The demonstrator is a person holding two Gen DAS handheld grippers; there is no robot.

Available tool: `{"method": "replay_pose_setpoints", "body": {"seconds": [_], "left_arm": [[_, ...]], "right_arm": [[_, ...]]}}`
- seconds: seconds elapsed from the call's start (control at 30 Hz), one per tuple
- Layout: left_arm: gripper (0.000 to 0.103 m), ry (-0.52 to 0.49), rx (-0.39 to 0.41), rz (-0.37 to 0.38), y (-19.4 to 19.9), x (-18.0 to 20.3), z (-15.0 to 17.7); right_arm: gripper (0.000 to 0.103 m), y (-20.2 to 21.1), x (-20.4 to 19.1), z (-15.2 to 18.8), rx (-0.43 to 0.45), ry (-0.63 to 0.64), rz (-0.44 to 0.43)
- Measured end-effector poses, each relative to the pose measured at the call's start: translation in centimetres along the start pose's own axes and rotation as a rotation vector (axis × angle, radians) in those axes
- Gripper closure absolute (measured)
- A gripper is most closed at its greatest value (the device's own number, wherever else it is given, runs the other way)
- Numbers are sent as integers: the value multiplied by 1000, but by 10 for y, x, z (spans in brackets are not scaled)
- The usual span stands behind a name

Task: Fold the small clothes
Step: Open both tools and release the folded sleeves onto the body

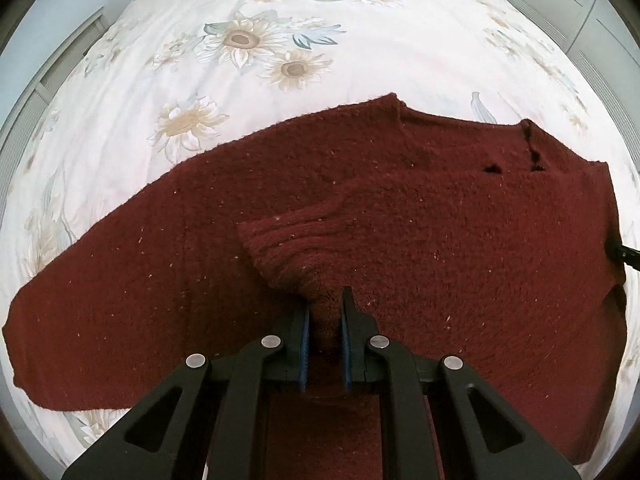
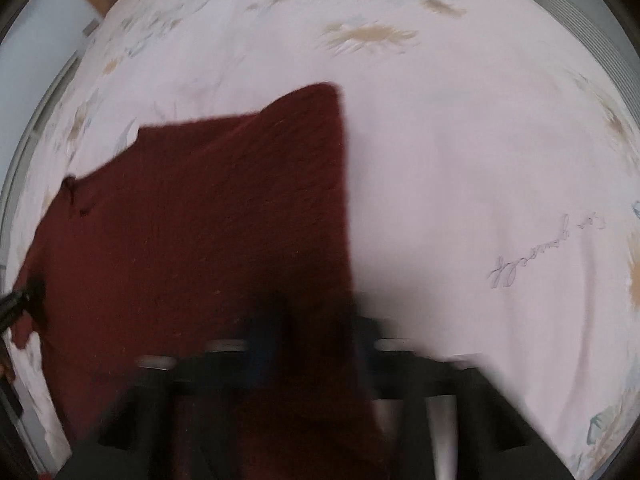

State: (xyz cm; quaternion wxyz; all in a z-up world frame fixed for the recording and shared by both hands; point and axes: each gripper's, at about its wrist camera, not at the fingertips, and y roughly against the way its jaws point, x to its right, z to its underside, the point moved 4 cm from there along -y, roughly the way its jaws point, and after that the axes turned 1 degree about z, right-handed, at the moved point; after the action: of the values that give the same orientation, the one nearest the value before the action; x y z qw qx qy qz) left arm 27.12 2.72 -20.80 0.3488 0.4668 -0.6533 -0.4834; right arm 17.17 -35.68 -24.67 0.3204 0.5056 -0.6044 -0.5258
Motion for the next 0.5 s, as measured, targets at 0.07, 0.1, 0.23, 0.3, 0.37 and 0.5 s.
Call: {"method": "replay_pose_setpoints", "body": {"seconds": [0.07,0.1,0.23,0.3,0.37,0.5], "left_arm": [[92,-4,6,5,-3,5,-4],[92,-7,9,5,-3,6,-3],[92,-23,1,-14,-7,5,5],[88,-28,-12,-34,-11,7,10],[83,-27,-10,-60,-13,7,13],[63,-31,12,-82,0,8,13]], "right_arm": [[87,8,-1,2,28,23,29],[87,12,1,2,43,26,38],[87,6,2,4,40,55,86],[86,-2,0,5,31,49,92],[83,2,-1,5,48,45,90],[52,22,-15,7,109,79,119]]}}
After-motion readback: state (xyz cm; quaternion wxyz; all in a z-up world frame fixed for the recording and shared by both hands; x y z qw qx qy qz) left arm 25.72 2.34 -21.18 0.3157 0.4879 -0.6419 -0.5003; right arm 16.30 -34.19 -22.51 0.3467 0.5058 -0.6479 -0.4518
